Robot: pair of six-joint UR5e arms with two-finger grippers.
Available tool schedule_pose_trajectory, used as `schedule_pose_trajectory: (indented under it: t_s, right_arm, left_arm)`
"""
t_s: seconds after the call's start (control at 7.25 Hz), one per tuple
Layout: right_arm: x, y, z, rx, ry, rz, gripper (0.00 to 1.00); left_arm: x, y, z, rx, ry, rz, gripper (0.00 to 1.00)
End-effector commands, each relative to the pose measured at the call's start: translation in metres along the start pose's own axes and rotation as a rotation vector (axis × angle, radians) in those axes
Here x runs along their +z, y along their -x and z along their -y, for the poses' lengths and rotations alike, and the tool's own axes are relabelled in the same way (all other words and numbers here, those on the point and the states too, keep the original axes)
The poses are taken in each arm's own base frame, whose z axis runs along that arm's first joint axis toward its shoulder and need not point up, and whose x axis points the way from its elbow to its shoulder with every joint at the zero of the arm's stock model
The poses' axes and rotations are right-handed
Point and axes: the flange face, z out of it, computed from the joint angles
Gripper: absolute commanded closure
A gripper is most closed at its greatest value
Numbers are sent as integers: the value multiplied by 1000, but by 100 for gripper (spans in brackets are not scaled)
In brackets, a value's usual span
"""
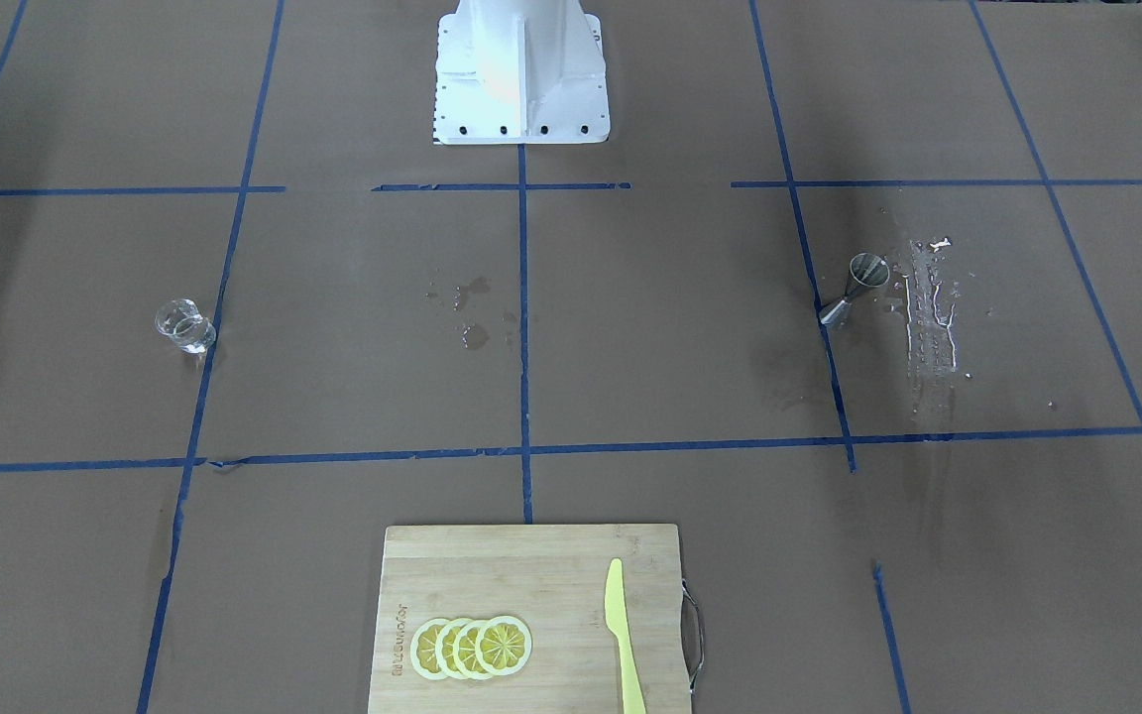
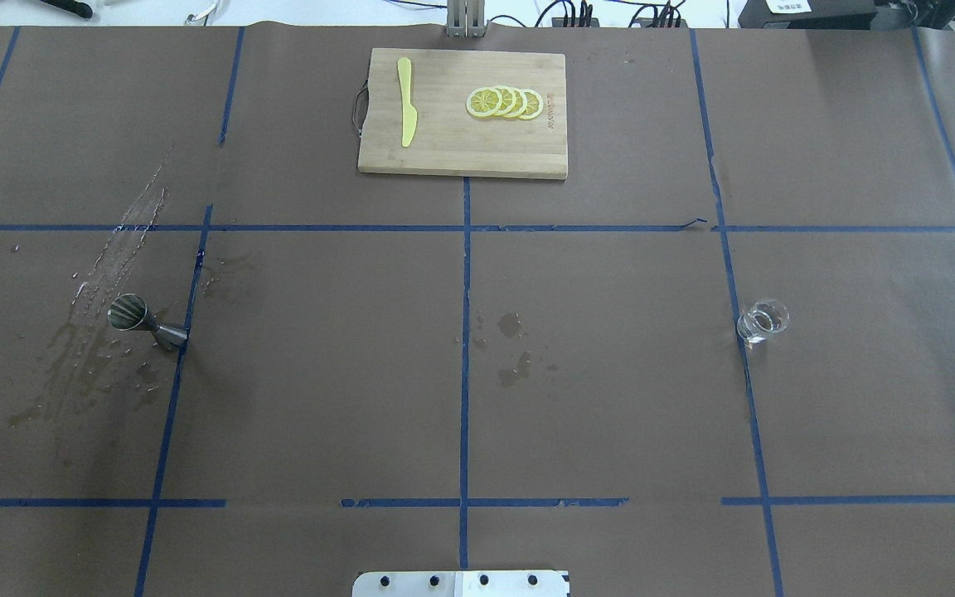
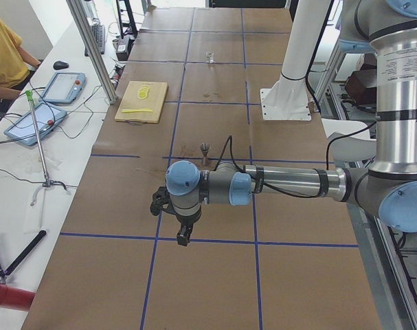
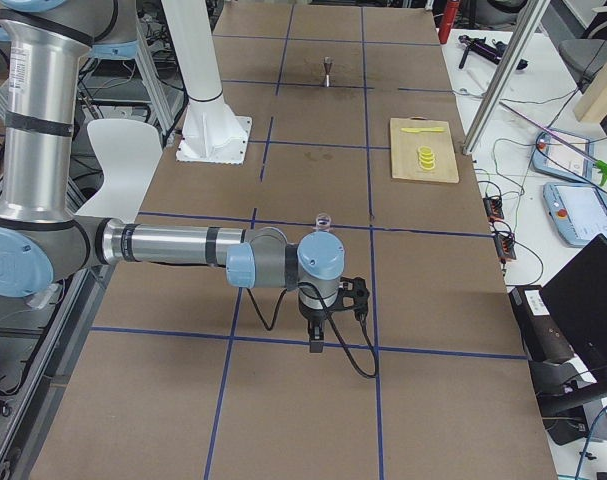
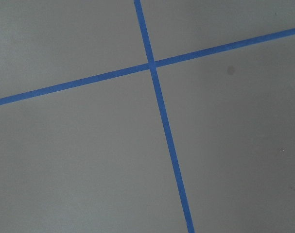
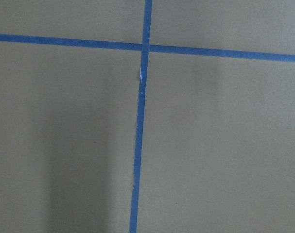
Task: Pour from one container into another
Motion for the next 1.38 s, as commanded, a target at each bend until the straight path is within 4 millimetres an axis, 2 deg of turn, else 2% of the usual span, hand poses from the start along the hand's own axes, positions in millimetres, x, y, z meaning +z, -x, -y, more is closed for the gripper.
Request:
schedule_pose_trajectory:
  t_s: [0.0,0.28,0.41,0.69,0.83,0.97,1.24]
  right_arm:
    - [-2,1,0,-3,-4,0,0]
    - [-3,7,2,-13,-6,2,0]
    - [-5,19,9,-69,-45,2,0]
    - [-17,31,18,-169,-163,0,0]
    - [-13,28,20,-174,-165,-1,0]
    - [-17,32,21,-189,-191,6,0]
    - [-19,34,21,-186,-196,15,0]
  left_arm:
    - [2,2,0,5,0,-1,0]
    - [-5,-4,4,38,-36,9,0]
    - [-8,-8,8,57,-58,5,0]
    - [-11,-9,10,139,-130,28,0]
    - [-10,-9,18,167,-167,30,0]
    - [-20,-16,23,228,-228,42,0]
    - [-22,-18,33,294,-335,53,0]
